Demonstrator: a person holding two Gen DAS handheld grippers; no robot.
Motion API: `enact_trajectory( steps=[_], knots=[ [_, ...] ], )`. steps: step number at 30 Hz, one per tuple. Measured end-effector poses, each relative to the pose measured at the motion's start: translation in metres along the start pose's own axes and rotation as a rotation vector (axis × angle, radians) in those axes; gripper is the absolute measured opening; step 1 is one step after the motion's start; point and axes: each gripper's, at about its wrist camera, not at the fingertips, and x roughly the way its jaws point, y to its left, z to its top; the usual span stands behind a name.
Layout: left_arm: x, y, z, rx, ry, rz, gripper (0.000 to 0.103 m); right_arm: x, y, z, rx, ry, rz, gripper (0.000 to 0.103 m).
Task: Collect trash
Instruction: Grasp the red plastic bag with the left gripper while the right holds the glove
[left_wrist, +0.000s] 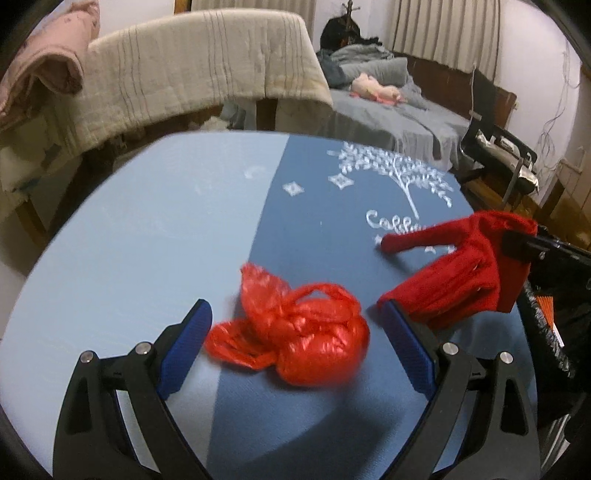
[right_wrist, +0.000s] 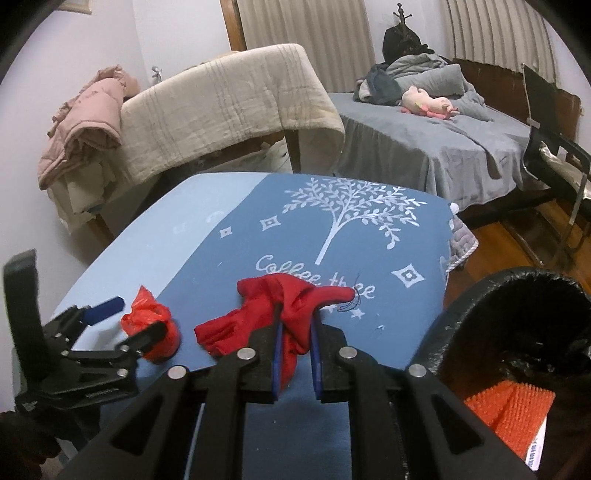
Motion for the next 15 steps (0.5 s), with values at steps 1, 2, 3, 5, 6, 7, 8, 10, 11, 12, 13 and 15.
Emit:
enact_trajectory(
  steps=[1, 2, 3, 5, 6, 7, 8, 10, 11, 12, 13, 15],
  knots=[
    [0.002, 0.001, -0.001, -0.003, 0.011, -0.004, 0.089, 0.0, 0.001, 0.0, -0.001, 0.001, 0.002, 0.013],
    [0.005, 0.0, -0.002, -0.005, 0.02, -0.008, 0.087, 0.0, 0.002, 0.0, -0.002, 0.002, 0.005, 0.013],
    [0.007, 0.001, -0.003, -0.007, 0.031, -0.015, 0.079, 0.0, 0.003, 0.0, -0.003, 0.003, 0.007, 0.013],
    [0.011, 0.002, -0.003, -0.013, 0.051, -0.04, 0.066, 0.0, 0.003, -0.001, -0.002, 0.004, 0.011, 0.013],
    [0.012, 0.002, -0.002, -0.015, 0.054, -0.052, 0.057, 0.0, 0.004, 0.0, -0.002, 0.004, 0.013, 0.013],
    [0.012, 0.001, -0.001, -0.013, 0.056, -0.061, 0.053, -0.001, 0.004, 0.0, -0.003, 0.003, 0.014, 0.013],
    [0.011, -0.001, -0.001, -0.005, 0.053, -0.058, 0.051, -0.002, 0.004, 0.0, -0.004, 0.001, 0.015, 0.013],
    [0.008, -0.004, -0.001, 0.002, 0.042, -0.06, 0.047, -0.005, 0.005, 0.002, -0.007, -0.005, 0.019, 0.013],
    [0.005, -0.004, 0.0, -0.002, 0.034, -0.063, 0.047, -0.006, 0.005, 0.002, -0.009, -0.009, 0.02, 0.013],
    [0.001, -0.005, 0.001, -0.008, 0.022, -0.067, 0.046, -0.009, 0.006, 0.003, -0.011, -0.014, 0.022, 0.013],
    [-0.004, -0.006, 0.003, -0.012, 0.007, -0.07, 0.046, -0.011, 0.006, 0.004, -0.013, -0.018, 0.022, 0.013],
    [-0.013, -0.007, 0.008, -0.012, -0.02, -0.069, 0.046, -0.017, 0.007, 0.006, -0.017, -0.03, 0.025, 0.013]
  ],
)
